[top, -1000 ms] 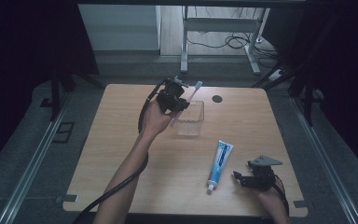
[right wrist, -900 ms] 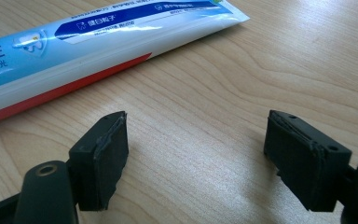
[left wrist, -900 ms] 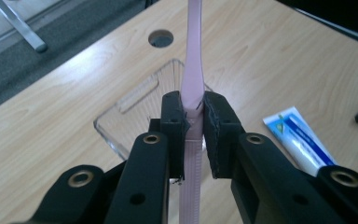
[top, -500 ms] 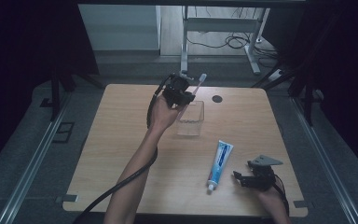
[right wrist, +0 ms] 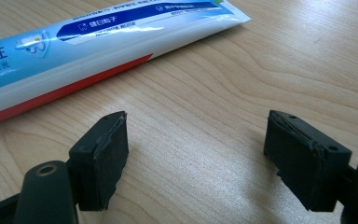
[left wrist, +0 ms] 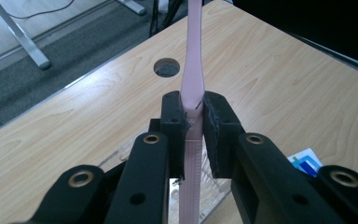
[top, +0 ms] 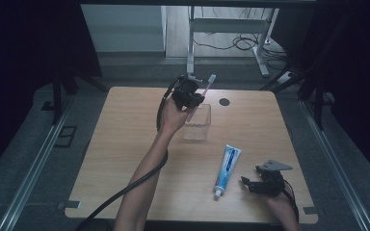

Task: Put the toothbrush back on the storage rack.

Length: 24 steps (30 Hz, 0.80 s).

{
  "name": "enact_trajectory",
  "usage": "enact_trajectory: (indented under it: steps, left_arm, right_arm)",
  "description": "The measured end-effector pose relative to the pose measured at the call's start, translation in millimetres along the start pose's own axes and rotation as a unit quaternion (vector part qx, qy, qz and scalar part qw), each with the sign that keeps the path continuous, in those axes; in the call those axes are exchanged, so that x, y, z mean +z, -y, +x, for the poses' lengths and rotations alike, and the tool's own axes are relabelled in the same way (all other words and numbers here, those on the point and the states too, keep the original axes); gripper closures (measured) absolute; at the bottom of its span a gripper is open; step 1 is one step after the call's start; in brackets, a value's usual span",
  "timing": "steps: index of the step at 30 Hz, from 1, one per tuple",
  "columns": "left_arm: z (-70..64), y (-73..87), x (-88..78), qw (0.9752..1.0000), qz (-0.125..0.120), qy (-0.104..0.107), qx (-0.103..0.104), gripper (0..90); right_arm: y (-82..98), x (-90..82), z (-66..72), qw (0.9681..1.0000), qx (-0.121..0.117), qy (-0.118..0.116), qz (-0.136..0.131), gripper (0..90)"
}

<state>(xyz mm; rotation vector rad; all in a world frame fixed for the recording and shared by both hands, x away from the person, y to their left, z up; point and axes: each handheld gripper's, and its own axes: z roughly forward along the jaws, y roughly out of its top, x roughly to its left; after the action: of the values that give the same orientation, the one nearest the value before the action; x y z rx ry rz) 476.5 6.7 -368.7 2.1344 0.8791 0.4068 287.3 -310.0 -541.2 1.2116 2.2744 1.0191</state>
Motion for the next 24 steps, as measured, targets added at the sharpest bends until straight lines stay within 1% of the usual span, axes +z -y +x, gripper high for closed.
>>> enact_trajectory:
  steps: [12,13,20,24]
  left_arm:
    - [1.3,4.9,13.0,0.9999,-0.008,-0.005,-0.005,79.4]
    - [1.3,6.5,15.8,0.9999,-0.008,-0.009,-0.005,79.4]
    - [3.0,14.0,24.6,0.9999,-0.003,-0.013,-0.007,79.3]
    - [3.3,20.0,30.5,0.9999,0.000,-0.010,-0.009,79.4]
  right_arm:
    - [0.0,-0.1,-0.3,1.0000,0.002,-0.002,0.000,22.1]
    - [0.0,-0.1,-0.3,1.0000,0.002,-0.002,0.000,22.1]
    - [0.0,-0.1,-0.4,1.0000,0.002,-0.003,0.000,22.1]
    - [0.0,0.0,-0.3,1.0000,0.000,-0.003,0.000,22.1]
